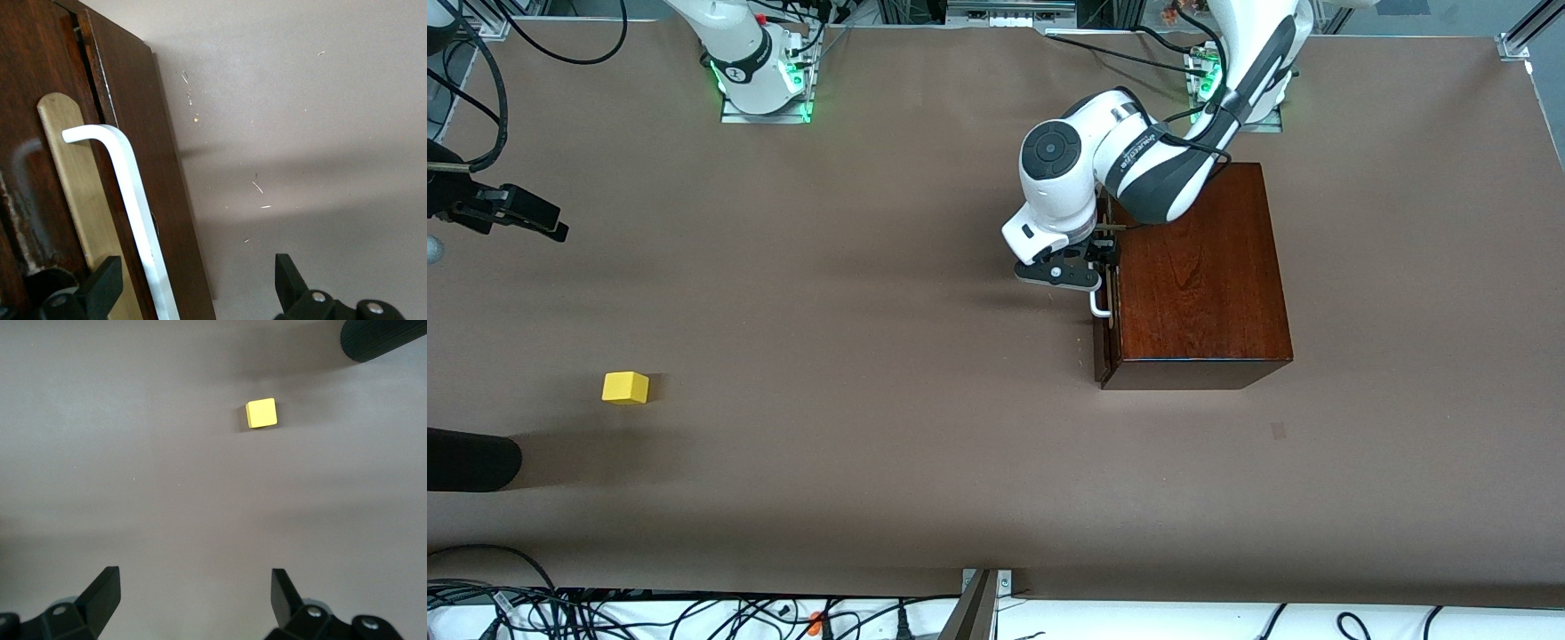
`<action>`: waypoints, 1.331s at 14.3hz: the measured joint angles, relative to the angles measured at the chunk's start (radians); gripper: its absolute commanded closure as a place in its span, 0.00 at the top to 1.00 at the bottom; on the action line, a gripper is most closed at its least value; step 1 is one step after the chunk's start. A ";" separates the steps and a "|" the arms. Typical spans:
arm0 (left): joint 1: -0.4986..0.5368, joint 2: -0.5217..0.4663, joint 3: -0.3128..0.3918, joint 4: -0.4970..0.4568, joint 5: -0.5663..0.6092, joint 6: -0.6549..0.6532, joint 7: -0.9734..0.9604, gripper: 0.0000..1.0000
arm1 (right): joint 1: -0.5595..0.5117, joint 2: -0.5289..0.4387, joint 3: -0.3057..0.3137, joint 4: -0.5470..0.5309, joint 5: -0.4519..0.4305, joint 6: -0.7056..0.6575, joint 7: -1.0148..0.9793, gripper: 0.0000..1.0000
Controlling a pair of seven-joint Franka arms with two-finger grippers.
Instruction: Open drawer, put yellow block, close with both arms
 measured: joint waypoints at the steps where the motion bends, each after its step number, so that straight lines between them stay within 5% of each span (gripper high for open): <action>1: 0.000 0.000 0.000 0.000 0.001 0.002 -0.004 1.00 | 0.000 0.000 0.000 0.000 0.000 0.000 0.000 1.00; 19: -0.044 0.058 0.002 0.011 0.015 0.054 -0.028 1.00 | 0.000 0.000 0.000 0.000 0.000 0.000 0.000 1.00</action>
